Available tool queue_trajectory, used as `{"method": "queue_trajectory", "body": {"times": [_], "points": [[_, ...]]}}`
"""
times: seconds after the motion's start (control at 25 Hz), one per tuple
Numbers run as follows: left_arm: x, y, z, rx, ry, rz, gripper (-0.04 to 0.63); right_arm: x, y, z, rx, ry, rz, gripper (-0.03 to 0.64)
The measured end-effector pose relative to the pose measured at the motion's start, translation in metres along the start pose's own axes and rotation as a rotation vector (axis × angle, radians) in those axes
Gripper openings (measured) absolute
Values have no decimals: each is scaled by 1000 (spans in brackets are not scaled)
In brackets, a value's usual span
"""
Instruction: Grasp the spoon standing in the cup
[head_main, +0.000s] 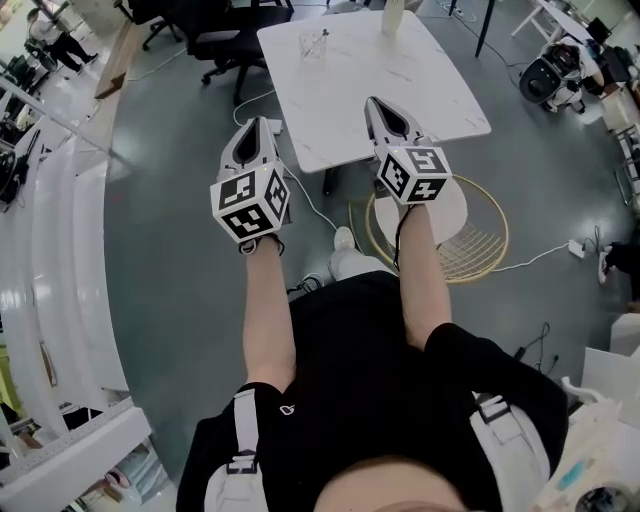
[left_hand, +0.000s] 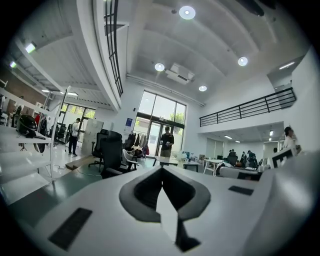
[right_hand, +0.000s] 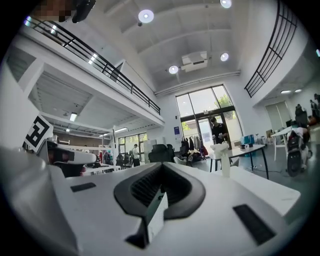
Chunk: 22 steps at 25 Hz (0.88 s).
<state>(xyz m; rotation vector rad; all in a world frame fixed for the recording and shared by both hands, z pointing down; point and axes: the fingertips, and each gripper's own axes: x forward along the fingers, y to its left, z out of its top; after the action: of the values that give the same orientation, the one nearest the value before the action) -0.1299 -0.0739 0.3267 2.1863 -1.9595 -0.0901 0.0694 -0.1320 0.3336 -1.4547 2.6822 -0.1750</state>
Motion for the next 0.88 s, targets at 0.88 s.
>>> {"method": "queue_trajectory", "body": {"times": [0.88], "points": [[221,-39,-46,17,197,0,15,156,-148,-57,134,88,5,6]]}}
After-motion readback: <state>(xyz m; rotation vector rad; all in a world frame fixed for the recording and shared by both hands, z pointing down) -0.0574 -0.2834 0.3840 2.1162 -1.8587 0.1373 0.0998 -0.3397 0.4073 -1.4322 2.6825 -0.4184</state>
